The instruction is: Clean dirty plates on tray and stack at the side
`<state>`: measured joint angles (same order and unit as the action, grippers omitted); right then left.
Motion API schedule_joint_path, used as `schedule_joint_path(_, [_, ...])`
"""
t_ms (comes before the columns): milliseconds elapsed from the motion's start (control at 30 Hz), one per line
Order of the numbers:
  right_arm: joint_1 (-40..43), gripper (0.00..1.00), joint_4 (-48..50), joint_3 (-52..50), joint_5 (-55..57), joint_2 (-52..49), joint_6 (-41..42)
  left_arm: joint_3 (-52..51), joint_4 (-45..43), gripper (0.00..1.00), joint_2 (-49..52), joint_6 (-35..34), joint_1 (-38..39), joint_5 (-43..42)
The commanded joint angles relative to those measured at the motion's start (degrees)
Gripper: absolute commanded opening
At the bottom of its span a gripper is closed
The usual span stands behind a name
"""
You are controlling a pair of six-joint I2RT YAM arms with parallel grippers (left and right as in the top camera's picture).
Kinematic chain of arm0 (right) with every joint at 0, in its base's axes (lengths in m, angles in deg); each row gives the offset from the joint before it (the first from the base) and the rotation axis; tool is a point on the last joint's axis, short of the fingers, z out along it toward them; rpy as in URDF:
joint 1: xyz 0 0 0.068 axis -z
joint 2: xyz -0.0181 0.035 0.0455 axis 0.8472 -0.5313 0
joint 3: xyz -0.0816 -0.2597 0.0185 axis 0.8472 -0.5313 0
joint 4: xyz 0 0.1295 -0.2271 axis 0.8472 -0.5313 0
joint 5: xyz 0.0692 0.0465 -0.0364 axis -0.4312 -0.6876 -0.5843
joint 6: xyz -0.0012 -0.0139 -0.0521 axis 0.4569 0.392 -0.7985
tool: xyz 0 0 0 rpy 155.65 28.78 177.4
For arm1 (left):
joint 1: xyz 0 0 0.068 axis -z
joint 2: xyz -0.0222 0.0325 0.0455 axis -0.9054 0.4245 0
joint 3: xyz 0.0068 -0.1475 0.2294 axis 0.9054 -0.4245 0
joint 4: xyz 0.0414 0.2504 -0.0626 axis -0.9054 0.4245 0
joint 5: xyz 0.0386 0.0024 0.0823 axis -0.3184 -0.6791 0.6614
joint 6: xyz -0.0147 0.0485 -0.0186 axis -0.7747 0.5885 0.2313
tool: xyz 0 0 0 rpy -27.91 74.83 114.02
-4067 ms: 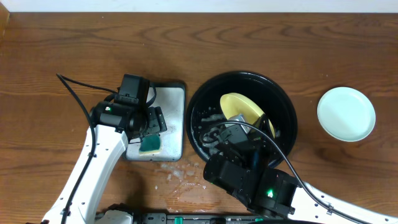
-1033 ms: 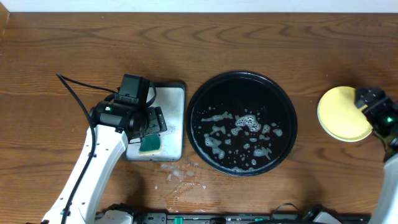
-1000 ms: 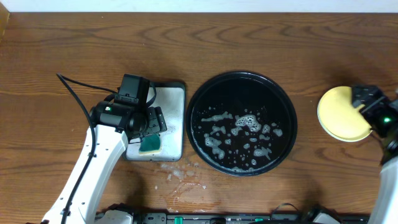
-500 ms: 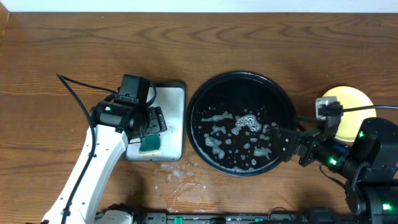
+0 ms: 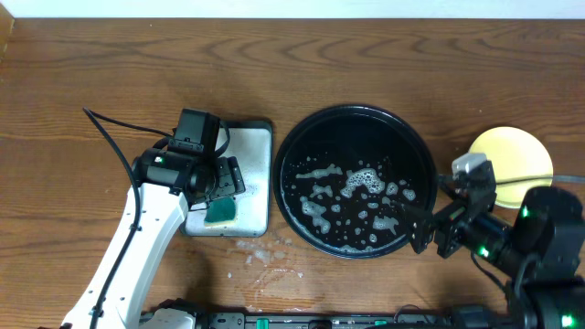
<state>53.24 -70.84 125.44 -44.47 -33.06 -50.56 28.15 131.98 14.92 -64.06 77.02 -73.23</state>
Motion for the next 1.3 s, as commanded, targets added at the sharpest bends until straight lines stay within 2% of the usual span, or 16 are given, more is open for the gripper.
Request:
schedule_joint_path(0, [-3.04,0.99,3.85,-5.29,8.94,6.69,-4.68,0.28,0.13,0.85,-0.04,0.11,-0.24,0.31])
schedule_joint_path(100, [-3.17,0.99,8.92,-12.70,12.96,15.21,-4.66,0.28,0.11,0.85,-0.04,0.11,-0.24,0.31])
schedule_joint_path(233, [-1.20,0.99,10.56,-21.59,14.10,25.49,-4.68,0.28,0.11,0.85,-0.04,0.11,-0.24,0.31])
schedule_joint_path(433, [2.25,0.99,16.96,-34.45,18.29,36.28,-4.66,0.28,0.11,0.85,-0.04,0.11,-0.24,0.31])
schedule_joint_path(833, [2.97,0.99,44.26,-50.80,18.05,36.81,-4.63,0.28,0.13,0.85,-0.04,0.09,-0.24,0.31])
schedule_joint_path(1267, [2.75,0.99,44.37,-51.19,18.08,36.79,-4.63,0.28,0.13,0.85,-0.04,0.11,-0.24,0.31])
